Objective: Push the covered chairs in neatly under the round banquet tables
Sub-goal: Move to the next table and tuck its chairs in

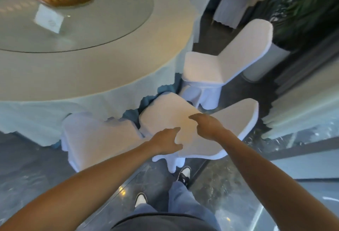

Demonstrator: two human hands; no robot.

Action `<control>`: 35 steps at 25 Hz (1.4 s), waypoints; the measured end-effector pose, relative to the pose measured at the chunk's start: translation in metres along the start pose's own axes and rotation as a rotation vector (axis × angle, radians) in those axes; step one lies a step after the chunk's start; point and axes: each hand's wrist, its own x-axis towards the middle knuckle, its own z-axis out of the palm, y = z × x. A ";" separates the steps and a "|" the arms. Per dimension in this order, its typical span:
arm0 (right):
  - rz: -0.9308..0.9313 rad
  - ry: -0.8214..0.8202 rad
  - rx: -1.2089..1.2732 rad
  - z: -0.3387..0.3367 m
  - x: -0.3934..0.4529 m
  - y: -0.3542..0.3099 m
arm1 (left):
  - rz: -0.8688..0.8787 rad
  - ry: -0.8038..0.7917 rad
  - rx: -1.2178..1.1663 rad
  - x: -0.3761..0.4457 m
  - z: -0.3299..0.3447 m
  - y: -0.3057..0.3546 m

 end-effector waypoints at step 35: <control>-0.382 0.016 -0.411 -0.078 0.136 0.153 | -0.097 0.223 0.012 0.197 -0.003 0.078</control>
